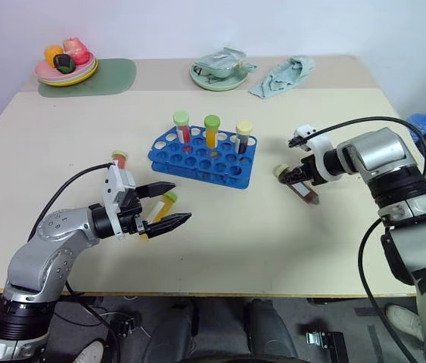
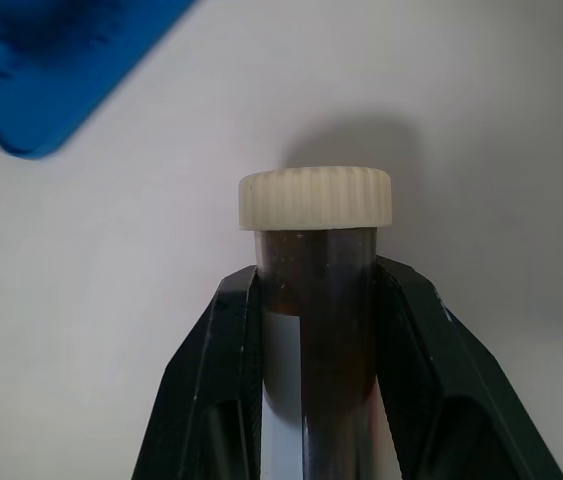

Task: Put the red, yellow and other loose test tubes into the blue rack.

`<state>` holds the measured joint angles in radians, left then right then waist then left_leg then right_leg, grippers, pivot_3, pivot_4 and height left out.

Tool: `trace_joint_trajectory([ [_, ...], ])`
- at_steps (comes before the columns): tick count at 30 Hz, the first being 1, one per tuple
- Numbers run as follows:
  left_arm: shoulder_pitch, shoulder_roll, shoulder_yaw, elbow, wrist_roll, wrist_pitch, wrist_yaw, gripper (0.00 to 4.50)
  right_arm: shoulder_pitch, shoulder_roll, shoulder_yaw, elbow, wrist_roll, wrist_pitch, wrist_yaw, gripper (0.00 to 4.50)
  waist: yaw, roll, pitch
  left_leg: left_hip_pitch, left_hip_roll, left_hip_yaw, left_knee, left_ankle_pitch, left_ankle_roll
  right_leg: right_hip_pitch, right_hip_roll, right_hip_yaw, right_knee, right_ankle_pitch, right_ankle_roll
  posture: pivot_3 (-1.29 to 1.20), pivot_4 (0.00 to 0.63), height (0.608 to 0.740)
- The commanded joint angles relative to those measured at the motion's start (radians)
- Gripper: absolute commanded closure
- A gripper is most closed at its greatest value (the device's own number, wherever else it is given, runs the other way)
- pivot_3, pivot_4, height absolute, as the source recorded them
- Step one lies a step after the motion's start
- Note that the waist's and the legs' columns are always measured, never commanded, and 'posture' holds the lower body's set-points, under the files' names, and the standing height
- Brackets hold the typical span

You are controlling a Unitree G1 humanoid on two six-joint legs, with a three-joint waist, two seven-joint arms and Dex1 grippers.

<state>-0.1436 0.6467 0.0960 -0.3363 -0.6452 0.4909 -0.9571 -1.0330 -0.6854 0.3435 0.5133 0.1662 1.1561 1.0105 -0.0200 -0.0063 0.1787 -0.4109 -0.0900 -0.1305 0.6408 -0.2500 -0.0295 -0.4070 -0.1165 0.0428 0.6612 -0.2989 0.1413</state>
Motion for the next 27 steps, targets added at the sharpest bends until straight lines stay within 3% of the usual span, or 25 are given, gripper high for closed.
trace_joint_trajectory([
  [1, 0.003, 0.01, 0.029, -0.034, -0.018, -0.006, -0.001, 0.0, 0.001, -0.016, -0.054, -0.102, 0.034, 0.028, 0.003, 3.27, 0.0, 0.0, 0.0, 0.0, 0.0, 0.0, 0.0, 0.0, 0.0, 0.0, 0.0, 0.0, 0.0, 0.0, 0.0, 0.0, 0.15, 0.74],
  [7, -0.011, 0.01, 0.024, -0.019, -0.016, -0.006, -0.007, 0.0, 0.053, -0.027, -0.107, -0.244, 0.075, 0.084, -0.027, 3.27, 0.003, 0.0, 0.0, 0.0, 0.0, 0.0, 0.0, 0.0, 0.0, 0.0, 0.0, 0.0, 0.0, 0.0, 0.0, 0.0, 0.15, 0.74],
  [11, -0.017, 0.011, 0.024, -0.012, -0.014, -0.009, -0.013, 0.0, 0.083, -0.016, -0.286, -0.384, 0.186, 0.147, -0.043, 3.27, 0.005, 0.0, 0.0, -0.001, 0.0, 0.0, 0.0, 0.0, 0.0, 0.0, 0.0, 0.0, 0.0, 0.0, 0.0, 0.0, 0.15, 0.74],
  [14, -0.013, 0.01, 0.03, -0.009, -0.015, -0.011, -0.014, 0.0, 0.117, 0.042, -0.493, -0.496, 0.342, 0.154, -0.029, 3.27, 0.004, 0.0, 0.0, -0.001, 0.0, 0.0, 0.0, 0.0, 0.0, 0.0, 0.0, 0.0, 0.0, 0.0, 0.0, 0.0, 0.15, 0.74],
  [16, -0.011, 0.01, 0.032, -0.007, -0.015, -0.013, -0.015, 0.0, 0.144, 0.076, -0.56, -0.549, 0.391, 0.126, -0.053, 3.27, 0.004, 0.0, 0.0, -0.001, 0.0, 0.0, 0.0, 0.0, 0.0, 0.0, 0.0, 0.0, 0.0, 0.0, 0.0, 0.0, 0.15, 0.74],
  [21, -0.002, 0.007, 0.055, 0.064, -0.005, -0.046, -0.038, 0.0, 0.269, 0.363, -0.713, -0.636, 0.426, -0.344, -0.179, 3.27, -0.001, -0.001, -0.001, 0.0, 0.0, 0.0, 0.0, 0.0, 0.0, 0.0, 0.0, 0.0, 0.001, 0.0, 0.0, 0.0, 0.15, 0.74],
  [24, -0.005, 0.005, 0.075, 0.108, -0.004, -0.073, -0.051, 0.0, 0.351, 0.43, -0.634, -0.629, 0.34, -0.631, -0.143, 3.27, 0.001, 0.0, 0.0, 0.0, 0.0, 0.001, 0.0, 0.0, -0.001, -0.001, 0.0, 0.001, 0.002, 0.0, 0.0, 0.0, 0.15, 0.74],
  [27, -0.013, -0.004, 0.096, 0.147, 0.005, -0.1, -0.046, 0.0, 0.373, 0.519, -0.608, -0.538, 0.305, -0.825, -0.194, 3.27, 0.0, 0.0, 0.0, 0.0, 0.0, 0.001, 0.001, 0.0, -0.001, -0.001, 0.0, 0.001, 0.002, 0.0, 0.0, 0.0, 0.15, 0.74],
])
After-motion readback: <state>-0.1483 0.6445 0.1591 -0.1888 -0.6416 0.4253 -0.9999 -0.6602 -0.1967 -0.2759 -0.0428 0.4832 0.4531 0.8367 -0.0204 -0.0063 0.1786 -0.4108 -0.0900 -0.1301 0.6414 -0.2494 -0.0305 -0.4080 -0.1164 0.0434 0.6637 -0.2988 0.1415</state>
